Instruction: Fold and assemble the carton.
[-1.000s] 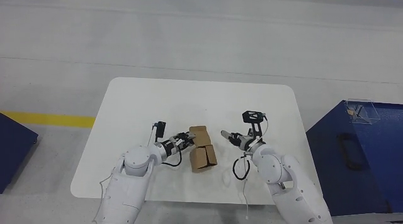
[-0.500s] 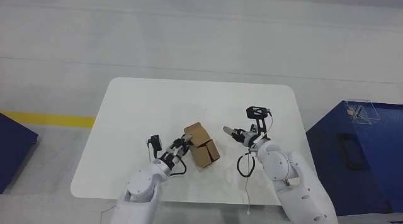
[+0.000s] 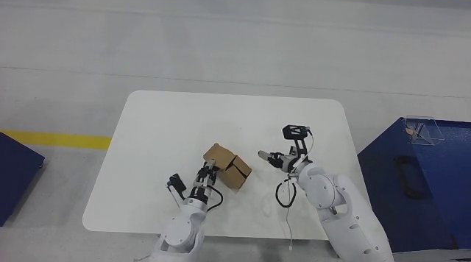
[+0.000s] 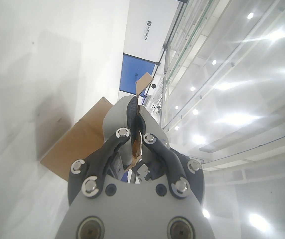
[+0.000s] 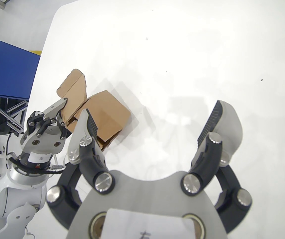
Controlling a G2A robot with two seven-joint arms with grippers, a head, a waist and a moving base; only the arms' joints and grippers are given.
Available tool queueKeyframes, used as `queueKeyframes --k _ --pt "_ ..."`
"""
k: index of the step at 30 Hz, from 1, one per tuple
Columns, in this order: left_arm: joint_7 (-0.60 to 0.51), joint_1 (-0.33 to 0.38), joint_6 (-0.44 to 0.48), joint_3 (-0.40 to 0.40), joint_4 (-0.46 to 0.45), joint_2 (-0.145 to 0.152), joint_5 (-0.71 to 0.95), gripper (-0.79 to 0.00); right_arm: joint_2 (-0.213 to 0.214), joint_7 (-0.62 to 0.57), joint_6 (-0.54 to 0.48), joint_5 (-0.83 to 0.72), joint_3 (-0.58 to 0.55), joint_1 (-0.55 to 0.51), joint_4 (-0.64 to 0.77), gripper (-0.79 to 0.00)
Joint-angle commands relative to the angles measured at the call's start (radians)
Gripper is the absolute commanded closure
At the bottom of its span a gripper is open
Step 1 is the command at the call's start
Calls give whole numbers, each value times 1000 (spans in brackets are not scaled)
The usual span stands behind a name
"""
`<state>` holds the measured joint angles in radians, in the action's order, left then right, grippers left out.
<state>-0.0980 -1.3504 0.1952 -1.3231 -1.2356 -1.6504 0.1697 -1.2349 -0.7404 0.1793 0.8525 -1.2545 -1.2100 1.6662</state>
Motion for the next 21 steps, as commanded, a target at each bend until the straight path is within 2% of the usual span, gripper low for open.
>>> queueKeyframes --k 1,2,3,4,8,10,18,21 --pt "-4 9 -8 0 14 2 -1 0 0 -1 -1 8 3 3 -9 -785" --pt "-4 12 -7 0 19 2 0 -114 0 -2 -3 13 6 5 -13 -785" --pt "-5 15 -7 2 25 3 -5 -357 0 -4 -6 16 8 5 -17 -785" --pt "1 18 -11 1 29 4 -13 -779 0 -16 -10 14 12 5 -25 -785" --pt "-2 27 5 -2 26 7 -13 -785 0 -45 -25 19 24 11 -36 -785" --pt "-41 29 52 -6 27 13 -26 -785 0 -45 -25 19 24 11 -36 -785" --pt "-234 112 178 -71 168 42 -21 -785 1 -17 -32 24 14 1 -44 -785" --pt "-256 139 226 -85 217 48 -14 -785 2 -16 -34 24 10 1 -45 -785"
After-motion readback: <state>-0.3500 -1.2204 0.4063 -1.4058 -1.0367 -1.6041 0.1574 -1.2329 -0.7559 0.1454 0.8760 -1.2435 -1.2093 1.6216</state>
